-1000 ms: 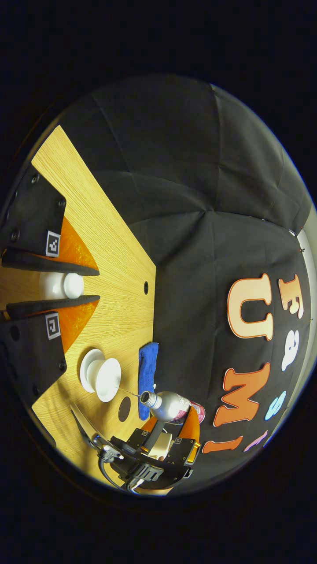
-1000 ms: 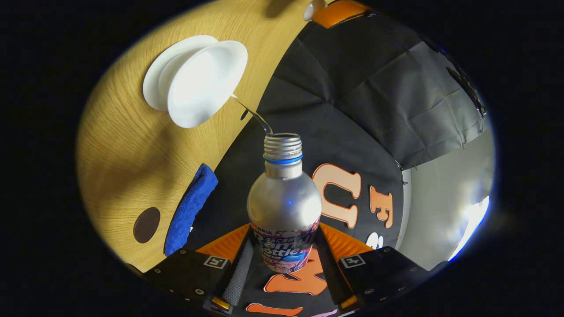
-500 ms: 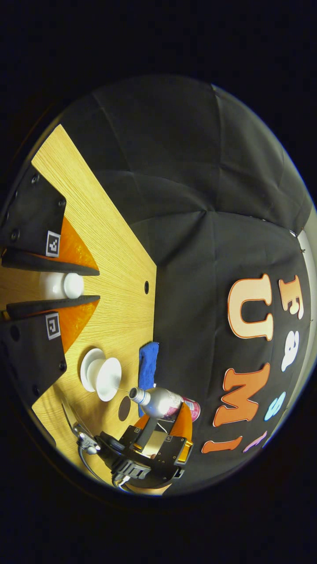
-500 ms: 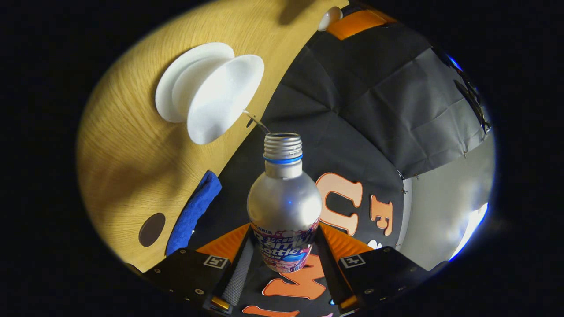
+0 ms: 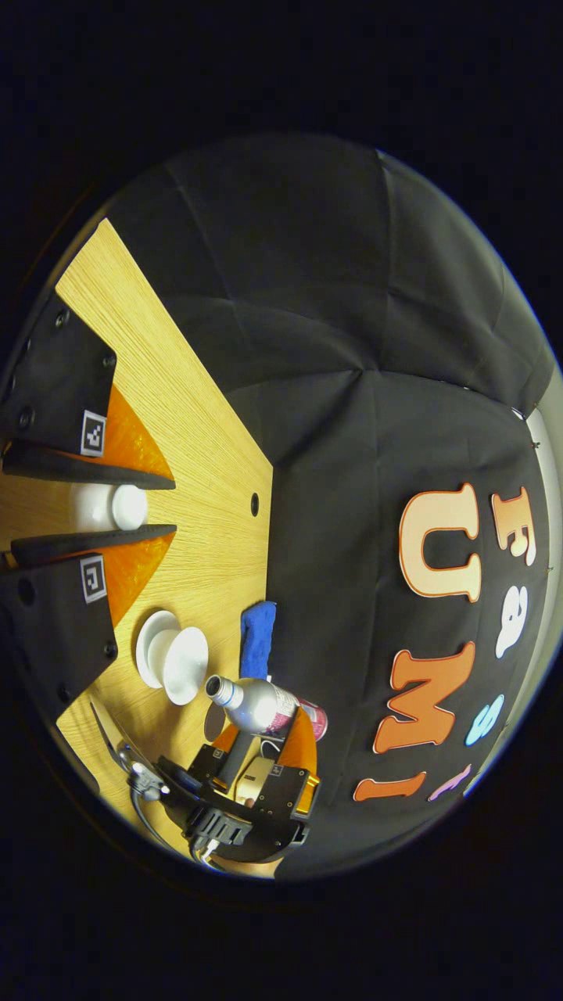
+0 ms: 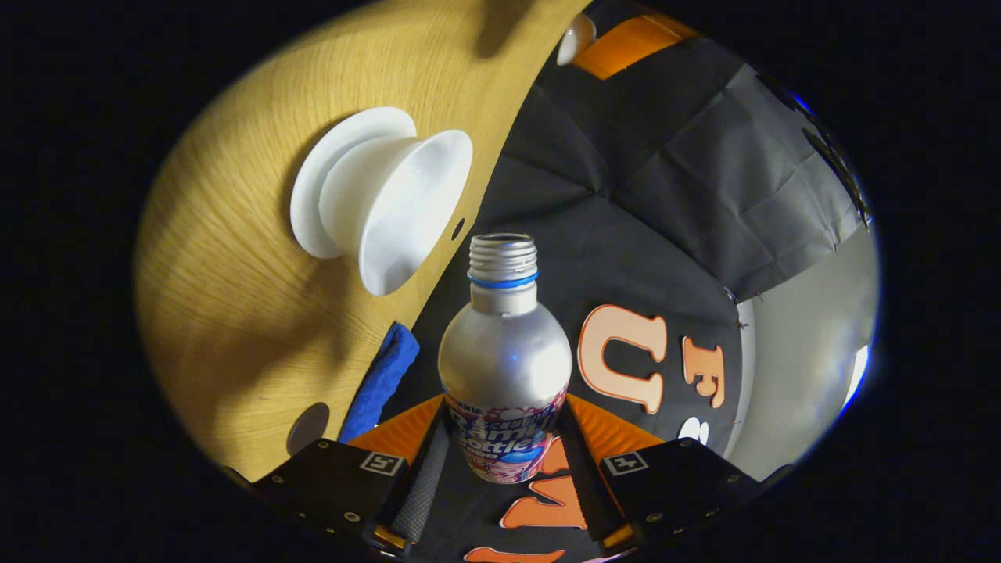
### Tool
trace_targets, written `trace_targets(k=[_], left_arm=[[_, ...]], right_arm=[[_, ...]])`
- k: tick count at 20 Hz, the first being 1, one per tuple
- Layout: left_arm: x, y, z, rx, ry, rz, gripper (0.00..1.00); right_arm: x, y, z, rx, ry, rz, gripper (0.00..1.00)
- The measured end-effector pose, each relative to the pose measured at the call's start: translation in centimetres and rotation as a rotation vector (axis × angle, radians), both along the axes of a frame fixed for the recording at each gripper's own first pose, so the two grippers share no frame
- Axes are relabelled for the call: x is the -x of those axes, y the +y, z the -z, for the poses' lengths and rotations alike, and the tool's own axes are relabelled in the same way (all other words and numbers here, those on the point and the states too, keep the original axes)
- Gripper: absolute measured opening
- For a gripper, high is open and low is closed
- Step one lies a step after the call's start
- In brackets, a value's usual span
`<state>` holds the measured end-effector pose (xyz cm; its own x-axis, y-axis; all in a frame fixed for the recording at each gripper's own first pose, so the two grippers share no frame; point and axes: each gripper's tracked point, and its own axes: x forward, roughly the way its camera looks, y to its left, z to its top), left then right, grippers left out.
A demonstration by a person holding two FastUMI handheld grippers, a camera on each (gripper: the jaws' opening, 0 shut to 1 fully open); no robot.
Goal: Open the teacup lid with one hand, grasp the water bottle and pour water into the teacup with the other hand; after pouring, place the water bottle on the coaster and then close the teacup lid.
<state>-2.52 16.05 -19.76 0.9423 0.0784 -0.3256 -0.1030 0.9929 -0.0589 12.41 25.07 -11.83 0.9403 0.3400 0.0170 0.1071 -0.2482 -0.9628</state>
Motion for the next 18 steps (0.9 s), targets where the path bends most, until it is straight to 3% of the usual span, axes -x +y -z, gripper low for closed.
trace_targets(k=[1,2,3,4,5,6,13,18], left_arm=[[-0.1,0.2,0.3,0.000,0.007,-0.006,0.27],[-0.2,0.4,0.2,0.000,0.005,-0.009,0.32],[-0.2,0.2,0.3,0.000,0.006,-0.007,0.27],[-0.3,0.0,0.0,0.002,0.002,-0.006,0.32],[-0.3,-0.2,-0.3,0.005,-0.002,-0.003,0.27],[-0.5,-0.4,-0.7,0.006,-0.007,-0.002,0.32],[-2.6,-3.9,-3.0,0.015,-0.046,0.060,0.32],[-4.7,-7.5,-4.5,0.028,-0.065,0.125,0.32]], right_arm=[[-0.1,-0.3,0.5,-0.037,0.030,0.015,0.77],[-0.1,-0.4,0.8,-0.082,0.067,0.026,0.77],[-0.2,-0.7,1.2,-0.135,0.111,0.040,0.75],[-0.2,-0.8,1.6,-0.191,0.161,0.054,0.78],[-0.2,-1.0,2.1,-0.247,0.211,0.069,0.77],[-0.1,-1.1,2.3,-0.306,0.261,0.088,0.78],[-0.2,-4.8,1.0,-0.834,0.541,0.240,0.78],[-2.7,-7.3,2.4,-1.125,0.666,0.309,0.78]])
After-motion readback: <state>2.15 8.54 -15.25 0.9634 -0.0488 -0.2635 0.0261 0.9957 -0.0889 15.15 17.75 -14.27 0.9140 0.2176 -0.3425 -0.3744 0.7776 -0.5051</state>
